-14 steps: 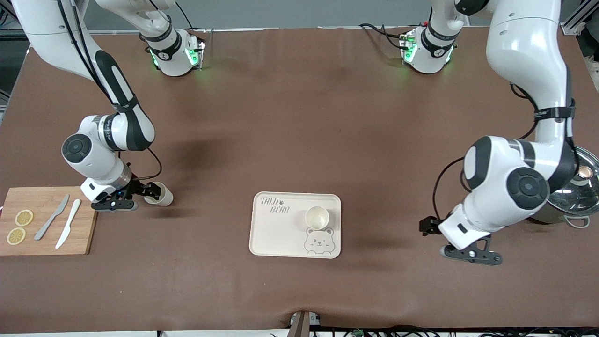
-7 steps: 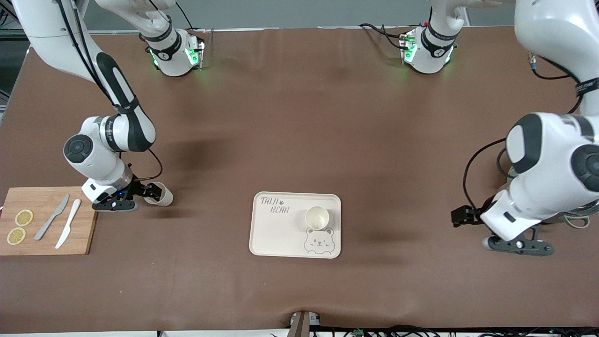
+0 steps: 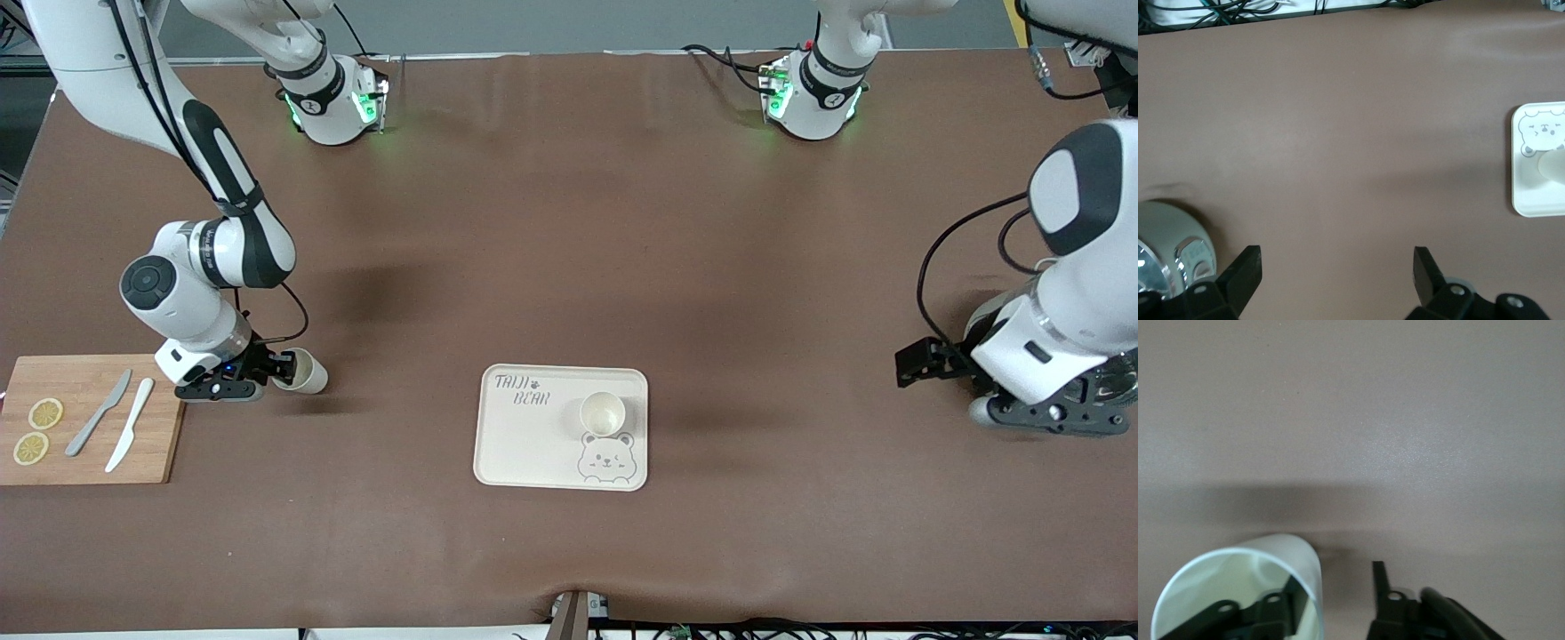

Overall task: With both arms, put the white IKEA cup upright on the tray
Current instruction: 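Open the left gripper and withdraw it while the right gripper grasps the cup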

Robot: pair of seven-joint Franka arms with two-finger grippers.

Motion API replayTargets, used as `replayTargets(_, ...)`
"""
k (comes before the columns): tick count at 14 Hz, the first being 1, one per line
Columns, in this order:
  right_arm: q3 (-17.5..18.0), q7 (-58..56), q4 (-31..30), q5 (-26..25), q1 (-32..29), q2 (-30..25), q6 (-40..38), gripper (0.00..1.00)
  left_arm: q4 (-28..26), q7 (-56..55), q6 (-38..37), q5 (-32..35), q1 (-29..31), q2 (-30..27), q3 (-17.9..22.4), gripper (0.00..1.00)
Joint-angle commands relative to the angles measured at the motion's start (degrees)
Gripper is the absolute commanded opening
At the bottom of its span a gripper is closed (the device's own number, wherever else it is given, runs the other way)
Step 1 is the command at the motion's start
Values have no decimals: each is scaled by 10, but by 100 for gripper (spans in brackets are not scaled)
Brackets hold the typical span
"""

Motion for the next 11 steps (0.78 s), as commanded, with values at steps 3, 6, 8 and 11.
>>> replayTargets(3,4,11,-2,-7,-4,1,9,5,-122,14,-4,-24,25,-129,-6,100)
replayTargets(6,5,12,-2,-7,-5,1,9,0,-177,15,-3,-25,25,-183,-6,100)
replayTargets(8,5,13,-1,-7,-4,1,6,0,-202,15,-4,-24,25,-210,-6,100)
replayTargets(11,5,13,0,-6,-4,-5,-2,0,-219,17,-8,-24,26,-239,-6,100)
